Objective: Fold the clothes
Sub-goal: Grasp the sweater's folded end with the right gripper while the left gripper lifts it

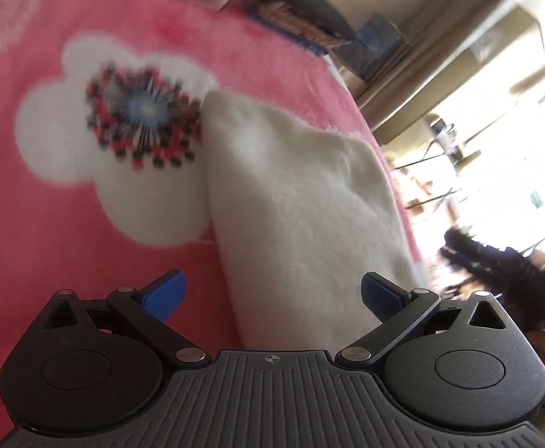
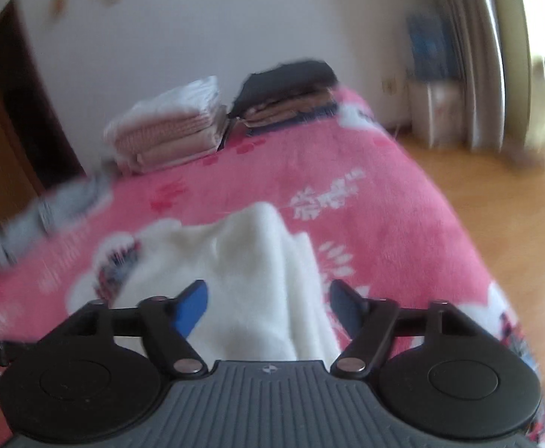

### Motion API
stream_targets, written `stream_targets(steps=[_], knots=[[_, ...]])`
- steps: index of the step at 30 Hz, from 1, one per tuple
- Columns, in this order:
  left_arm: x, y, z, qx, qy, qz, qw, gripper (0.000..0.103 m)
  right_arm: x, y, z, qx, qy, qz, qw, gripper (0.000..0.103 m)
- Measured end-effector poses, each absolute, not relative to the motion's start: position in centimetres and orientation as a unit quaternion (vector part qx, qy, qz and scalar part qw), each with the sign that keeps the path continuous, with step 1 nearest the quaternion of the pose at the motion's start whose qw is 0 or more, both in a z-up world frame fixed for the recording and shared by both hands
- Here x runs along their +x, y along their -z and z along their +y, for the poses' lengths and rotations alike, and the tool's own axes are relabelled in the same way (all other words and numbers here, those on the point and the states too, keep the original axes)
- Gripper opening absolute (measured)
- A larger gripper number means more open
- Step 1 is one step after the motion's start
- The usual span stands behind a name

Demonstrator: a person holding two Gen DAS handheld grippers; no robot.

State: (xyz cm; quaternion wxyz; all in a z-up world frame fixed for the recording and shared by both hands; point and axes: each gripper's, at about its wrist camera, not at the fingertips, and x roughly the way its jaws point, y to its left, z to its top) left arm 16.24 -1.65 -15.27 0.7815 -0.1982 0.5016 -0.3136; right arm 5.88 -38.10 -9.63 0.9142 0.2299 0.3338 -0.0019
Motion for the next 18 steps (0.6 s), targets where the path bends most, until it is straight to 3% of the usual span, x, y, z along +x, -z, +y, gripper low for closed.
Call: stream_targets(steps=[2, 7, 13, 18], knots=[[17.4, 16.5, -2.0, -0.219, 0.325, 0.518, 0.76, 0.1, 7.0, 11.0, -41.5, 0.307, -0.024, 0.356, 0.883, 0.087], [19.0, 18.7, -4.4, -0.211, 0.375, 0.538, 0.725, 0.1, 10.2, 16.5, -46.2, 0.423, -0.073, 0.422, 0.798, 0.088], [20.6, 19.7, -7.7, -0.192, 0.392, 0.544, 0.717, 0.101, 14.8, 19.2, -45.6, 0.449, -0.187, 0.438, 0.756, 0.094], [21.3, 19.9, -9.8, -0.186, 0.385, 0.548, 0.719, 0.103, 19.2, 19.9, -43.3, 0.406, -0.259, 0.464, 0.744, 0.099]])
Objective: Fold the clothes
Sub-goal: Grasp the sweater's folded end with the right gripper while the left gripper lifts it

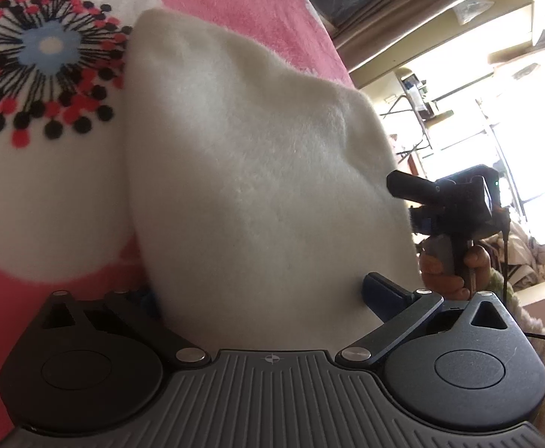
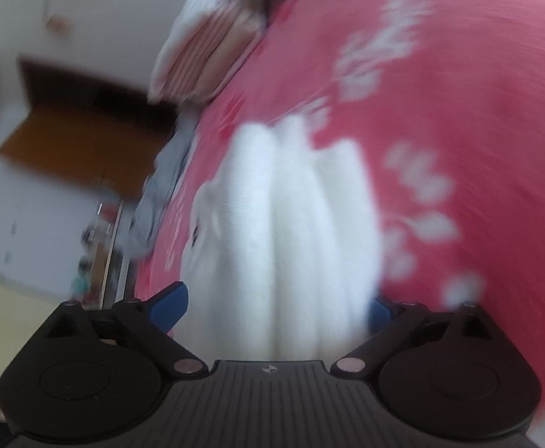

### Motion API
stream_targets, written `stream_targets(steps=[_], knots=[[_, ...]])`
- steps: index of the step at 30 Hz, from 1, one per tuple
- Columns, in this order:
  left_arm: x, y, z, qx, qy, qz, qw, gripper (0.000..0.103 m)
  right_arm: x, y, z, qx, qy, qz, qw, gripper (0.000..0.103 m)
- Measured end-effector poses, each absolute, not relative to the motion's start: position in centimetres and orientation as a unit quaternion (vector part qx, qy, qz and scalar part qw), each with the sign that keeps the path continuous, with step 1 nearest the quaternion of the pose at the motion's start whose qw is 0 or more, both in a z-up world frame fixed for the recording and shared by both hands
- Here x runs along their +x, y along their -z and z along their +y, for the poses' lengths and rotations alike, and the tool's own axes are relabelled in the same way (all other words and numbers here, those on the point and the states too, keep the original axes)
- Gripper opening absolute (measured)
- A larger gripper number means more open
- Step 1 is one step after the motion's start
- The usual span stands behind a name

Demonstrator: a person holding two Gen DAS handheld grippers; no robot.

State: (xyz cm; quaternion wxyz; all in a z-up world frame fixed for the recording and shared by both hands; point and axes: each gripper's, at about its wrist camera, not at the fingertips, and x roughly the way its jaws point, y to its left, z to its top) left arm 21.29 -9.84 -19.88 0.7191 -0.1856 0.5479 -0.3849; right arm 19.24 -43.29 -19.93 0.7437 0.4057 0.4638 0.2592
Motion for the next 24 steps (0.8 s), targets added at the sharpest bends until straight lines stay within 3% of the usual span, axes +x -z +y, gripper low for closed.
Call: stream_targets(steps=[1, 11, 16, 24], knots=[[21.2, 19.9, -10.0, -0.185, 0.384, 0.547, 0.721, 0.103, 19.7, 19.9, -42.9, 0.397, -0.27, 0.468, 0.742, 0.099], [20.7, 17.6, -11.3, -0.179, 0.381, 0.54, 0.729, 0.097, 18.7, 19.3, -42.6, 0.383, -0.288, 0.462, 0.747, 0.066], [21.8, 14.7, -12.2, -0.169, 0.395, 0.531, 0.731, 0.093, 18.2, 16.7, -43.0, 0.388, -0.293, 0.423, 0.765, 0.062], [26.9, 4.7, -17.9, -0.101, 0.459, 0.484, 0.738, 0.091, 18.1, 8.5, -46.6, 0.383, -0.262, 0.341, 0.817, 0.062]])
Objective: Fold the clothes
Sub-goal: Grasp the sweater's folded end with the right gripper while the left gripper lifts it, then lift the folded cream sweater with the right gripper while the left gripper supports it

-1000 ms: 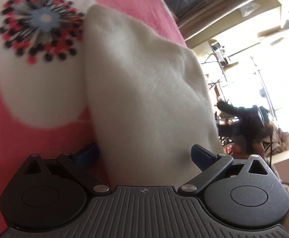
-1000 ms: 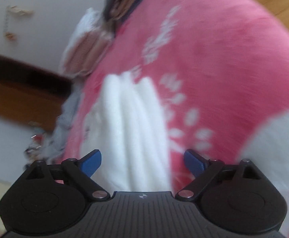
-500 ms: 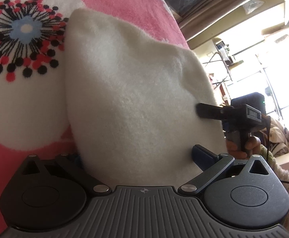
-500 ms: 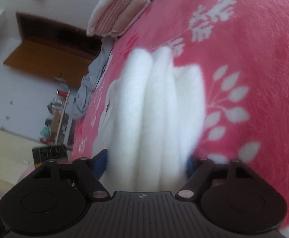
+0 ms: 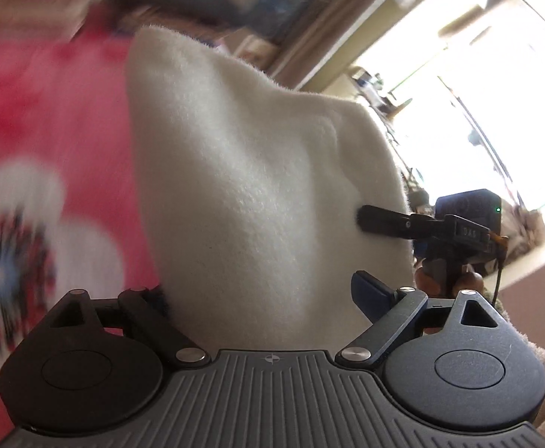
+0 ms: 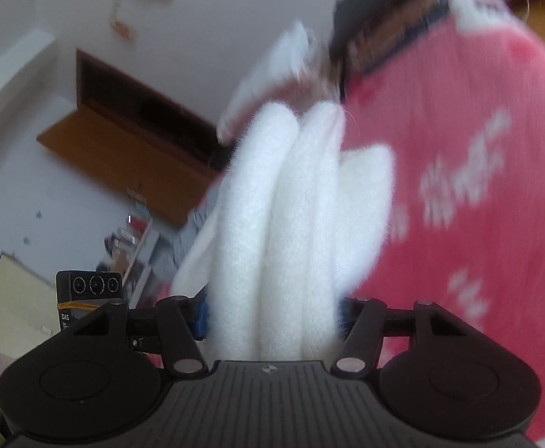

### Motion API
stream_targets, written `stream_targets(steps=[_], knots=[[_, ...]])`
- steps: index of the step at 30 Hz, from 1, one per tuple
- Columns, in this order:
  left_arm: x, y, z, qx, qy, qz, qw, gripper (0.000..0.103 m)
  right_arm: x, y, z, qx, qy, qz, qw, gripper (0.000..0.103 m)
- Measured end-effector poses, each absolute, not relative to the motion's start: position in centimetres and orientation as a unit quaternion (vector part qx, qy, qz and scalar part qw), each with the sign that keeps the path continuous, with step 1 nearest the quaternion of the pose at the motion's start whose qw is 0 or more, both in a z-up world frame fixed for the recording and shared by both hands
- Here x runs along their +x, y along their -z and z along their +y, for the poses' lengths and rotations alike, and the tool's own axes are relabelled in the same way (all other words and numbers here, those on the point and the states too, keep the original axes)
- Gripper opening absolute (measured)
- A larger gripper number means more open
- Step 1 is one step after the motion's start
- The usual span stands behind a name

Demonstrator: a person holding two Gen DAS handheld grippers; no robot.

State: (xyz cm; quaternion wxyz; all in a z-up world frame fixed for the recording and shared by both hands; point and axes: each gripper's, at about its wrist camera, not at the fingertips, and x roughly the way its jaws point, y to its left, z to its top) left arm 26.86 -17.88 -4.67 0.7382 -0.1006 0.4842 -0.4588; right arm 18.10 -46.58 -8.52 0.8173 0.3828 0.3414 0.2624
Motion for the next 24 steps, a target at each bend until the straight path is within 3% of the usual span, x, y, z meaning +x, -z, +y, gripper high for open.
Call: stream_targets(steps=[6, 12, 24], knots=[[29.5, -4.3, -21.9, -0.065, 0.5, 0.466, 0.727, 0.089, 17.7, -0.5, -49.2, 0.383, -0.222, 0.282, 0.851, 0.062], [29.9, -10.8, -22.7, -0.078, 0.51, 0.456, 0.726, 0.089, 18.1, -9.3, -50.0, 0.368, -0.187, 0.28, 0.866, 0.062], [41.8, -15.7, -14.2, -0.163, 0.517, 0.435, 0.719, 0.089, 29.5, -23.1, -42.3, 0.281, -0.103, 0.357, 0.885, 0.061]])
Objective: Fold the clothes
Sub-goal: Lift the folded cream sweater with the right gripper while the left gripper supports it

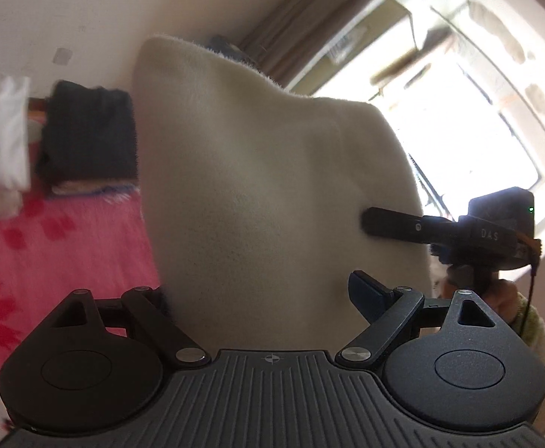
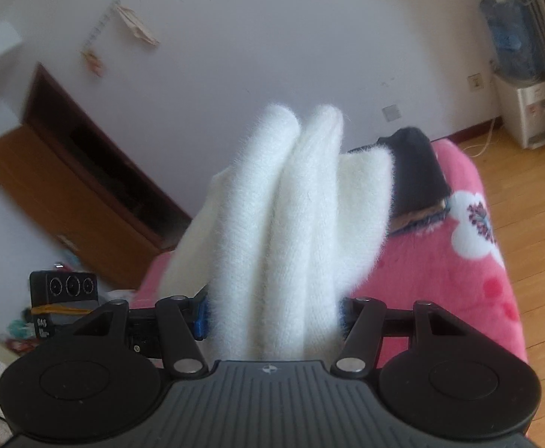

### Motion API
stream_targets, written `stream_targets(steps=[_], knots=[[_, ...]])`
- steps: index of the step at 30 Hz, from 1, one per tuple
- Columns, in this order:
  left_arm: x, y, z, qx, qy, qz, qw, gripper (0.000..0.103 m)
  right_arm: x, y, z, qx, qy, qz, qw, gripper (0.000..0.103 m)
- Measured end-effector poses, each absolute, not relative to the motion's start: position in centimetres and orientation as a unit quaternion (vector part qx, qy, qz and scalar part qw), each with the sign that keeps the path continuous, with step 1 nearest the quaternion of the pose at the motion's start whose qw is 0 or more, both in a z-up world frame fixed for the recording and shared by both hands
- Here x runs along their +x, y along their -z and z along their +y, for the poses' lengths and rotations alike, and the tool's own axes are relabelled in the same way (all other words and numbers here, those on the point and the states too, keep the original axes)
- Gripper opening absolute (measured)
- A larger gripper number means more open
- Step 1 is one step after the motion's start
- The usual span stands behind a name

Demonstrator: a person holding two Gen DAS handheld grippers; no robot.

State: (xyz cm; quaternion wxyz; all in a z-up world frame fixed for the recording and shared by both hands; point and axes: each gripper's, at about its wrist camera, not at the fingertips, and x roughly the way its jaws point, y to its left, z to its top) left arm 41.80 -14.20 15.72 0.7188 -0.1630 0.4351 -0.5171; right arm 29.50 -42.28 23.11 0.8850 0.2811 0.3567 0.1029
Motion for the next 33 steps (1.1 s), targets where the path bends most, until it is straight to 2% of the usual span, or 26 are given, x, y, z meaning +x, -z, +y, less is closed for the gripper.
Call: stream_targets(steps=[4, 11, 18, 26, 33], knots=[[46.8, -16.1, -9.1, -0.179, 0.47, 0.452, 0.737, 0.089, 37.1, -24.2, -36.8, 0.277, -0.089, 0.403, 0.868, 0.061], [52.1, -13.8, -4.1, -0.223, 0.393, 0.469, 0.759, 0.09, 49.3, -22.0, -29.4, 0.248, -0.118, 0.483, 0.832, 0.059], [53.0, -12.2, -3.9, -0.334, 0.338, 0.467, 0.746, 0.09, 58.2, -23.9, -26.0, 0.101, -0.148, 0.565, 0.806, 0.059], [55.7, -10.7, -5.6, -0.412, 0.165, 0.416, 0.794, 0.09, 69.8, -24.1, -21.0, -0.08, -0.319, 0.568, 0.754, 0.059], [59.5, -4.9, -10.3, -0.453, -0.03, 0.333, 0.827, 0.09, 80.7, -18.9, -13.0, -0.224, -0.524, 0.512, 0.643, 0.059]])
